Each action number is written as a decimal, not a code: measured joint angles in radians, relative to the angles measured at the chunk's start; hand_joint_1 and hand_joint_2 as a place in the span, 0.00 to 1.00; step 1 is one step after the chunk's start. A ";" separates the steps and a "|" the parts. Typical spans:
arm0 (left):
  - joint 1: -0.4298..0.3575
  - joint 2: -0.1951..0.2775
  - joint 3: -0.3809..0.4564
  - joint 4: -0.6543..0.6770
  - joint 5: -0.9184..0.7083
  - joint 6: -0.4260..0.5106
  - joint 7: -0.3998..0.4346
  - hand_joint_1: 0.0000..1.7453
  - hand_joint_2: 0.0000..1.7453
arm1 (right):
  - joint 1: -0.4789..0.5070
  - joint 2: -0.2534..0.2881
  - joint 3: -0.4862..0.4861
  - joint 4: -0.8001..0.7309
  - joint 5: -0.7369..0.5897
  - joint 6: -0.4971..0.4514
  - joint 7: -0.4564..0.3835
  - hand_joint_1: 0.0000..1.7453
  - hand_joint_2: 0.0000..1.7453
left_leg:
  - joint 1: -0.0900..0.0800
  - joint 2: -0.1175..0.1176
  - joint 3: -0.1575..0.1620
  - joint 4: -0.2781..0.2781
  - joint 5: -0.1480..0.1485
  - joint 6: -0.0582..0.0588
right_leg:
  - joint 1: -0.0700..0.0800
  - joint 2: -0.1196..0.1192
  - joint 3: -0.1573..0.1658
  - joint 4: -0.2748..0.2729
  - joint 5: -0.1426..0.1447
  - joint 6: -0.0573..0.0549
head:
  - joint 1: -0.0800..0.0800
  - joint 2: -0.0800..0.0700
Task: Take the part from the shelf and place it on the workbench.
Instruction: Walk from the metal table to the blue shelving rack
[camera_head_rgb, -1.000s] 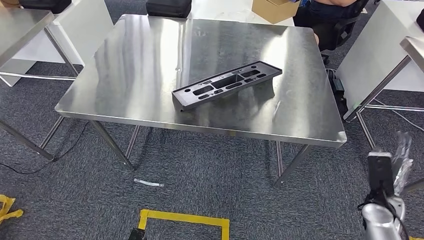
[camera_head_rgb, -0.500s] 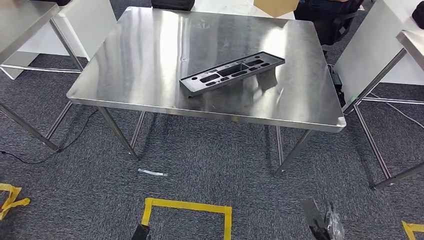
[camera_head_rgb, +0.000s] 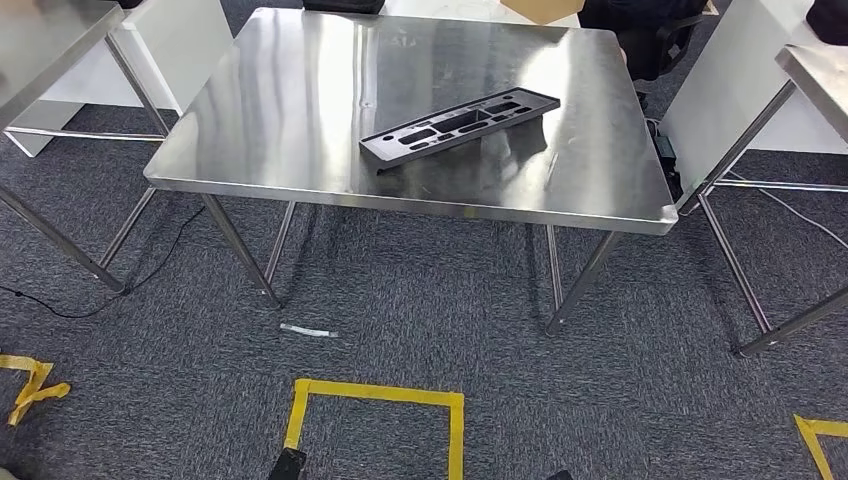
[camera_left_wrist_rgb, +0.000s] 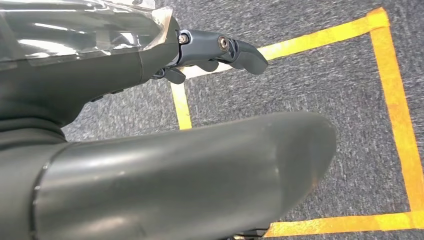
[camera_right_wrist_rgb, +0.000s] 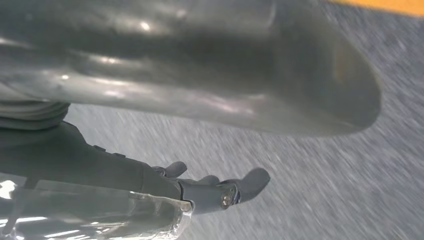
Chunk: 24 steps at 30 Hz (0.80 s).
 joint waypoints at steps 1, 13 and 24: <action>-0.003 -0.002 -0.003 -0.001 -0.005 0.000 0.005 0.00 0.00 | 0.005 0.008 -0.002 0.009 -0.007 -0.003 0.001 0.00 0.00 | -0.005 -0.004 0.002 -0.012 -0.007 0.002 | 0.002 0.001 -0.008 0.004 0.005 0.008 | 0.000 0.000; -0.012 -0.007 -0.021 -0.003 -0.024 0.003 0.033 0.00 0.00 | 0.023 0.048 -0.020 0.052 -0.038 -0.067 -0.016 0.00 0.00 | -0.040 0.023 -0.135 -0.015 0.105 0.096 | 0.014 0.006 0.026 0.179 -0.115 0.019 | 0.009 0.000; -0.016 -0.011 -0.027 -0.008 -0.029 0.003 0.038 0.00 0.00 | 0.025 0.055 -0.049 0.061 -0.060 -0.076 -0.029 0.00 0.00 | -0.030 0.017 -0.205 0.200 -0.050 0.037 | 0.021 -0.001 0.086 -0.052 -0.045 -0.051 | 0.006 0.000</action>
